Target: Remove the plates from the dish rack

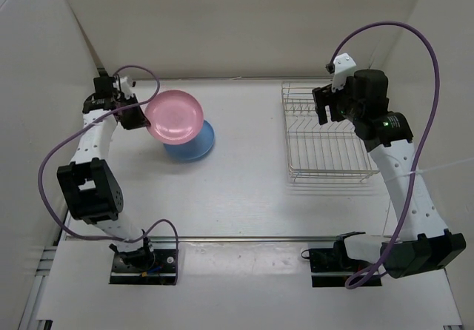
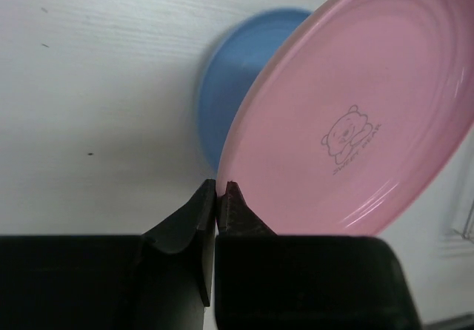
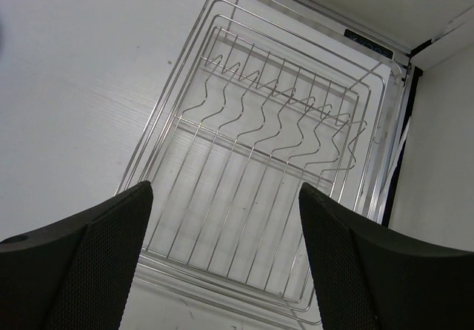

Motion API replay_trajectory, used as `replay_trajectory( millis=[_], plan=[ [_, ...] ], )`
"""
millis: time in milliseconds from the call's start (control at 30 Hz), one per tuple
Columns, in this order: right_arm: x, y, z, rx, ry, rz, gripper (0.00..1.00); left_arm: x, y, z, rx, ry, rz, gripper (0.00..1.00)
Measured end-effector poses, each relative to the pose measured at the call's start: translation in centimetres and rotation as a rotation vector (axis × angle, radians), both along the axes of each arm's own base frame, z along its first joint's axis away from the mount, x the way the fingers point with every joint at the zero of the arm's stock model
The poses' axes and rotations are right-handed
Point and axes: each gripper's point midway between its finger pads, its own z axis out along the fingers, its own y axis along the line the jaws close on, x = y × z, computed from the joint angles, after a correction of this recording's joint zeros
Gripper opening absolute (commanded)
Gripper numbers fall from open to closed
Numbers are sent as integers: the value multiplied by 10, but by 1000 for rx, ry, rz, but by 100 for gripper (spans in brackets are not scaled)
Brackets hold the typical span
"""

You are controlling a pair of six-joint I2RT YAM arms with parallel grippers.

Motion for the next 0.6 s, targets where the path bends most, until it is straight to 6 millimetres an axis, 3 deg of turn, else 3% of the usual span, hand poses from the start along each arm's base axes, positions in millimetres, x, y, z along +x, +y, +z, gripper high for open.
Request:
replay_trajectory(
  millis=[367, 600],
  plan=[
    [1, -3, -1, -16, -3, -8, 83, 1, -20, -82, -178, 203, -83, 11],
    [0, -3, 0, -16, -8, -7, 82, 15, -20, -101, -202, 240, -81, 11]
  ],
)
